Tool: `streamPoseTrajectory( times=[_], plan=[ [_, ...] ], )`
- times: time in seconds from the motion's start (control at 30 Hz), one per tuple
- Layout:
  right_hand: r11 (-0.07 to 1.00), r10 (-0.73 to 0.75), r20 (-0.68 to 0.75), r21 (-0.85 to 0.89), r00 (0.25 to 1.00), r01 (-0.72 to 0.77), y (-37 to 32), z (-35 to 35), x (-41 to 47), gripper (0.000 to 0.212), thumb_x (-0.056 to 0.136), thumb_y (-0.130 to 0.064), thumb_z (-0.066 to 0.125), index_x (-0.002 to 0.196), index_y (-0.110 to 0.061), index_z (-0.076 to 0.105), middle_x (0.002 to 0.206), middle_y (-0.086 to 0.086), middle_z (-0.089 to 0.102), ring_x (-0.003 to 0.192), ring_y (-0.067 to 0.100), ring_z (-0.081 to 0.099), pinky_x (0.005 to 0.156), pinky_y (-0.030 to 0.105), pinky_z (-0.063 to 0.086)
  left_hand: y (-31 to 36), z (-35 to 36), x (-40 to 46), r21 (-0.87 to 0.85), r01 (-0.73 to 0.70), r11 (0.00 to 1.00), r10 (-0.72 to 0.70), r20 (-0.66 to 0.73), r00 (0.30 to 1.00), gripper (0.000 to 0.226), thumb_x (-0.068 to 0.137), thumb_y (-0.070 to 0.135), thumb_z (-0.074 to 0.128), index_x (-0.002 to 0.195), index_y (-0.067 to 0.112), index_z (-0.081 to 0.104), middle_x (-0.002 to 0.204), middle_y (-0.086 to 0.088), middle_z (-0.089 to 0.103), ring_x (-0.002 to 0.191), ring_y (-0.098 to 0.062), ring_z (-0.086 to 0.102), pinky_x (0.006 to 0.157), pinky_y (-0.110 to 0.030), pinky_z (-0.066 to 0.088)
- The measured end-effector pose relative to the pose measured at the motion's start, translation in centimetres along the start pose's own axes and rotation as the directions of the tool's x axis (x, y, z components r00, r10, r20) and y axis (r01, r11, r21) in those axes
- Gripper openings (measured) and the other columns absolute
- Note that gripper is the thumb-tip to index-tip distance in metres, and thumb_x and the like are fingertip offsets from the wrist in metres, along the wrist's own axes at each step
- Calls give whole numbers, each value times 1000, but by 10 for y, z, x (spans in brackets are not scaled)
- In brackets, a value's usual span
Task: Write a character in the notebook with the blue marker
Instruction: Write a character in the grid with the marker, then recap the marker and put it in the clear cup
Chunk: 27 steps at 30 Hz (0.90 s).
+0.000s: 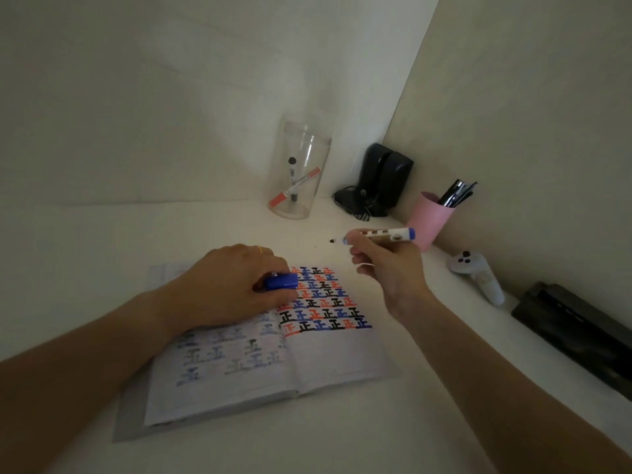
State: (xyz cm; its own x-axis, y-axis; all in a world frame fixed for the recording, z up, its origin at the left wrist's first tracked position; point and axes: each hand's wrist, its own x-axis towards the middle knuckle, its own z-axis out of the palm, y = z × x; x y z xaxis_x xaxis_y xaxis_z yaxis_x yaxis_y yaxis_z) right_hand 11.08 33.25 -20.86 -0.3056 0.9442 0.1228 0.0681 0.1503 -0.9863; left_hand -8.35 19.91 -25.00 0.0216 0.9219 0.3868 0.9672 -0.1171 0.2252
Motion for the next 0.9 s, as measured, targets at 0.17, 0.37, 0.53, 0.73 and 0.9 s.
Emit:
streamPoseTrajectory(
  times=[0.17, 0.37, 0.53, 0.73, 0.9],
  plan=[
    [954, 31, -42, 298, 999, -17, 7, 20, 12, 20, 82, -15, 80, 100, -8, 76, 83, 9, 73, 74, 17, 67, 69, 24, 57, 3, -2, -2, 14, 10, 1000, -10, -19, 1000, 35, 91, 67, 32, 94, 38, 50, 80, 16, 51, 67, -3, 48, 65, -26, 41],
    [900, -34, 115, 435, 993, -20, 19, 13, 1, 14, 91, -6, 65, 97, -3, 77, 76, 15, 75, 68, 21, 71, 65, 28, 61, -2, -3, 4, -44, 122, 992, -128, -189, 974, 33, 98, 51, 36, 120, 31, 50, 108, 9, 61, 87, -13, 59, 80, -36, 50],
    [923, -139, 199, 380, 970, 54, 13, 15, -11, 10, 90, 0, 64, 90, -3, 74, 71, 17, 72, 64, 24, 69, 64, 31, 60, -3, -3, 3, -22, 126, 992, -128, -187, 974, 31, 99, 45, 40, 124, 30, 47, 117, 6, 57, 93, -17, 60, 82, -41, 52],
    [958, -155, 253, 275, 955, 82, 15, 21, -16, 9, 89, -2, 66, 95, 0, 74, 74, 17, 75, 68, 25, 72, 64, 28, 59, 1, -5, 4, -31, 84, 996, -89, -186, 978, 34, 98, 46, 38, 129, 32, 45, 116, 8, 56, 92, -13, 59, 81, -37, 52],
    [956, -167, 335, 285, 927, 69, 16, 24, -21, 18, 84, -10, 72, 98, 0, 75, 81, 22, 77, 73, 28, 75, 67, 28, 59, 5, -9, 3, -157, 33, 987, -59, -164, 985, 34, 99, 40, 44, 133, 33, 44, 122, 10, 58, 100, -6, 57, 88, -23, 47]
  ],
)
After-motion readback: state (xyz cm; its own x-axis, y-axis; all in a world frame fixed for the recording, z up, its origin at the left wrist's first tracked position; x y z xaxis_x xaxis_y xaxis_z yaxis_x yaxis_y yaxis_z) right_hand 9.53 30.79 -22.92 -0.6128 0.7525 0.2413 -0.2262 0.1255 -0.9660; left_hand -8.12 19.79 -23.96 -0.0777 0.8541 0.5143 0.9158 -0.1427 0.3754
